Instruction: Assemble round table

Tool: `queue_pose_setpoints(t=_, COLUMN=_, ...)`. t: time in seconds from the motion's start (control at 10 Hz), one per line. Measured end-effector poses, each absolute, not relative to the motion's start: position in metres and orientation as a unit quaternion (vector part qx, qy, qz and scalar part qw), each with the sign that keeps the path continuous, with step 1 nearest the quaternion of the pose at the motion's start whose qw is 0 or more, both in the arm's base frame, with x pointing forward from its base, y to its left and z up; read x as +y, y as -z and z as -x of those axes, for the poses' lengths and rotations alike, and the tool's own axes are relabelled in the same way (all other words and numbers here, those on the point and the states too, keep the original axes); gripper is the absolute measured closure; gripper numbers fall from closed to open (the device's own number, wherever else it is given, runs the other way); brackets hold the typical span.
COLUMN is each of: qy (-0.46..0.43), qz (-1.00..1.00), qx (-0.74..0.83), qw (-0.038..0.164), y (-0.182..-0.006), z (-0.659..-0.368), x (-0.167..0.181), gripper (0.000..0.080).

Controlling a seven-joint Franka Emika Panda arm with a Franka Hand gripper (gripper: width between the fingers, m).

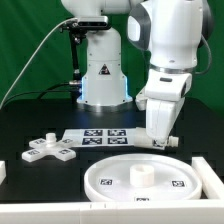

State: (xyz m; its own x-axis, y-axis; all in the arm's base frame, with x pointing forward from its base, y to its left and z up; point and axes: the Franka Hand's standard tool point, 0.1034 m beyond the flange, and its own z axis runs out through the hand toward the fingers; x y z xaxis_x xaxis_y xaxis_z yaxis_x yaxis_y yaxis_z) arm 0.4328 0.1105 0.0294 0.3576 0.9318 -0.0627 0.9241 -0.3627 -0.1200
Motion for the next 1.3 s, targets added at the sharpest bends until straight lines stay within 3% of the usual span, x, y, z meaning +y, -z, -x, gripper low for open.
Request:
queue_pose_setpoints(t=0.3, qy=-0.053, qz=0.723, qx=-0.688, qw=0.029, y=-0.033, z=-0.430, x=0.113, gripper=0.0482)
queue_pose_setpoints(t=0.5, qy=-0.052, qz=0.621, qx=-0.781, qw=0.041, y=-0.032, z=-0.421, x=0.108, gripper=0.0482)
queue_pose_setpoints(t=1.0, qy=-0.060, qz=0.503, qx=-0.861, qw=0.039, y=-0.027, z=-0.416, x=0.095, gripper=0.0482)
queue_pose_setpoints(t=1.3, qy=-0.048, qz=0.402, qx=-0.913, qw=0.039, y=-0.027, z=-0.387, x=0.109, gripper=0.0482)
